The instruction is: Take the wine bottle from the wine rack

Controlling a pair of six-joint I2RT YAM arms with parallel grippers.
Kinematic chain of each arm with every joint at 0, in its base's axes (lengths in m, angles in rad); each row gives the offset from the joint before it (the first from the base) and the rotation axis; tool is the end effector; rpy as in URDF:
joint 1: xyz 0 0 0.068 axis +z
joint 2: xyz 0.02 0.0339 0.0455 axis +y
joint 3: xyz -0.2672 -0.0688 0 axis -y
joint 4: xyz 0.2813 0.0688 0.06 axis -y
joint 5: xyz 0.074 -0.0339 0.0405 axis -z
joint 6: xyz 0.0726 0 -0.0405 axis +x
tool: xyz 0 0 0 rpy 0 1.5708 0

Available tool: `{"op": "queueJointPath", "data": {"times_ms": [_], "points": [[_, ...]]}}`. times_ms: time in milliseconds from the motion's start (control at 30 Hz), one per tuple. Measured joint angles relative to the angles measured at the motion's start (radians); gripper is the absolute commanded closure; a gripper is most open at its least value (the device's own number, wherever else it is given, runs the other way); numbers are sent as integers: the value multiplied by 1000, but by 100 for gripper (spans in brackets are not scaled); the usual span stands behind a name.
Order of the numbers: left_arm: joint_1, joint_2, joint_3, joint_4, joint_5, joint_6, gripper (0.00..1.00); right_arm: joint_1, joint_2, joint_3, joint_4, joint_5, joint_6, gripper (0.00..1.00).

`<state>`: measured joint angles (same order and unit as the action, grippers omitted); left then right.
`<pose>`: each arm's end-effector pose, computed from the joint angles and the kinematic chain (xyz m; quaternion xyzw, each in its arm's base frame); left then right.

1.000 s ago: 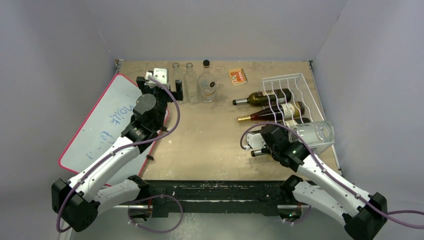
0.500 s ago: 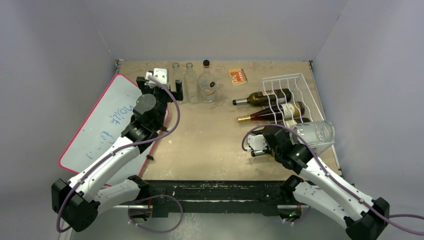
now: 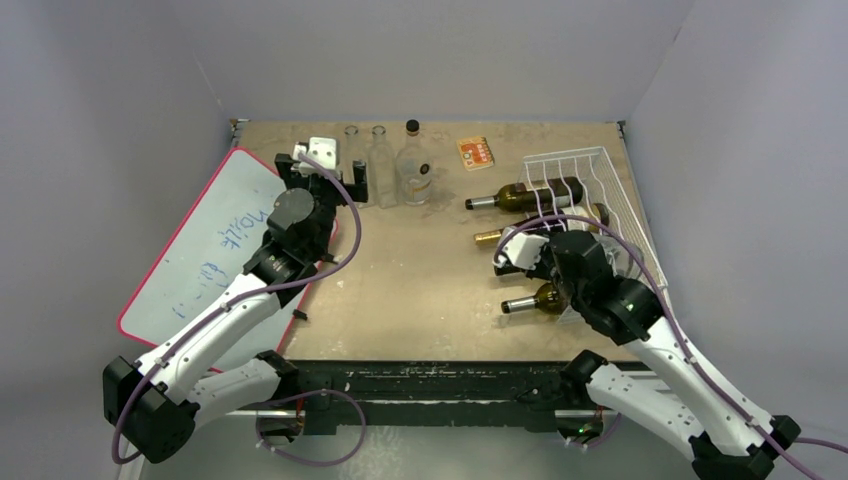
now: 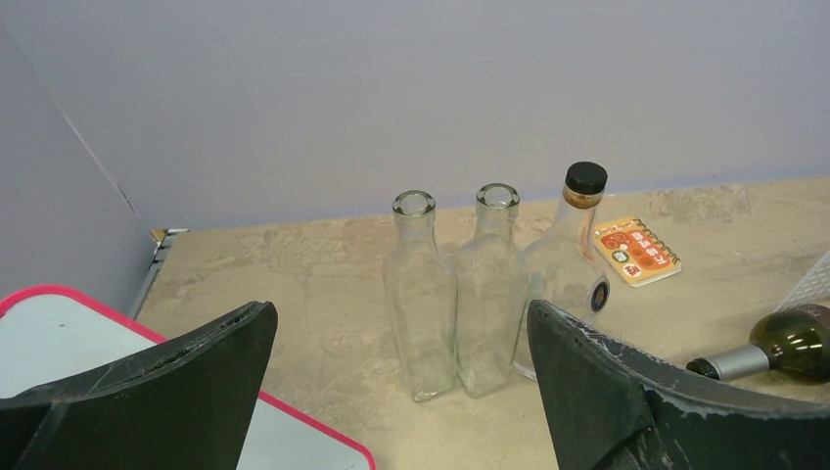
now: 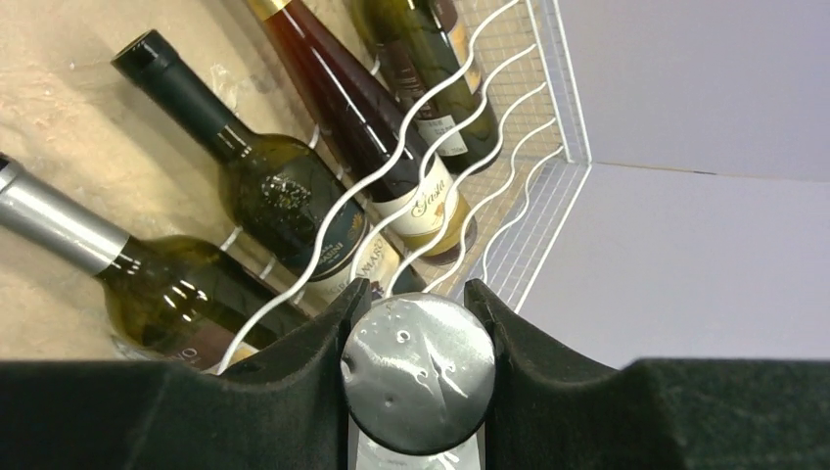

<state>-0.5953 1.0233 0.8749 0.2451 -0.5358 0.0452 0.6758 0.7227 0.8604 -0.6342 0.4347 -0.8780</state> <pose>0.2723 -0.1397 0.3726 0.0180 0.6769 -0.0227 0.7355 0.1853 0.1094 0.3217 -0.5095 0.6756 -0.2348 0.4784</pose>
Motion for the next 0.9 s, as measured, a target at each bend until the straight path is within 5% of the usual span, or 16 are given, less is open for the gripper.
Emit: {"op": "queueJointPath", "data": {"times_ms": [900], "points": [[-30,14,0,-6,-31,5,0,5,177,355,177,222,545,100]]}}
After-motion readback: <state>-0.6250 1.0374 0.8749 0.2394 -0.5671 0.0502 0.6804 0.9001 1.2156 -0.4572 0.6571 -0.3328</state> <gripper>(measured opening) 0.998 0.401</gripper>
